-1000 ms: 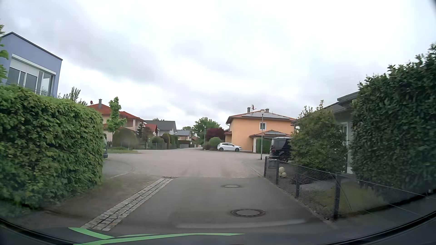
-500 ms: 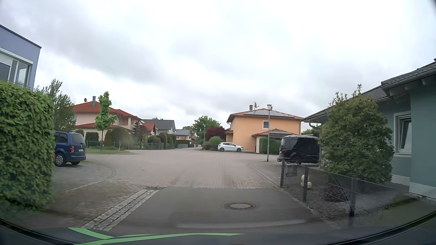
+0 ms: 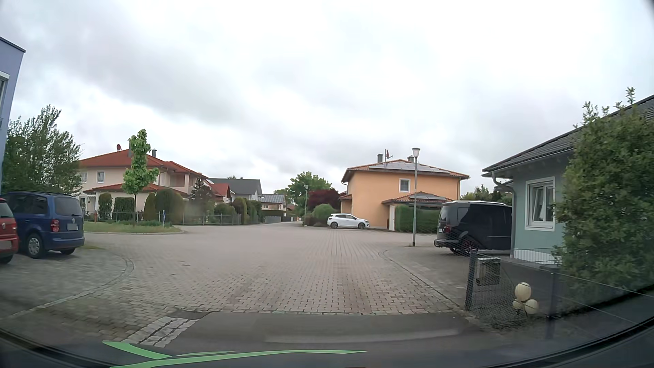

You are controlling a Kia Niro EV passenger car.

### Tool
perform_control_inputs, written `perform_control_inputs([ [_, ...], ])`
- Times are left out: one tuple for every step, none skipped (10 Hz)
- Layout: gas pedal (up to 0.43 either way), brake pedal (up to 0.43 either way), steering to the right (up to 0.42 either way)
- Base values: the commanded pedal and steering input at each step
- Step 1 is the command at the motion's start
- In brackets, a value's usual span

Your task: Follow the waypoints while adhering to traffic rules and regulations

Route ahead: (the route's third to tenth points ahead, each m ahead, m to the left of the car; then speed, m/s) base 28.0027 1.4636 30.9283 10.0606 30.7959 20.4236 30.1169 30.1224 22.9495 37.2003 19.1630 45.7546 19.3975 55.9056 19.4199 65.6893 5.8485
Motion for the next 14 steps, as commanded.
perform_control_inputs([
  [0.000, 0.000, 0.000],
  [0.000, 0.000, 0.000],
  [0.000, 0.000, 0.000],
  [0.000, 0.000, -0.001],
  [0.000, 0.000, 0.000],
  [0.000, 0.000, -0.001],
  [0.000, 0.000, -0.002],
  [0.000, 0.000, -0.008],
  [0.000, 0.000, -0.009],
  [0.000, 0.000, -0.009],
  [0.000, 0.006, -0.009],
  [0.000, 0.012, -0.006],
  [0.000, 0.012, -0.005],
  [0.000, 0.030, -0.008],
])
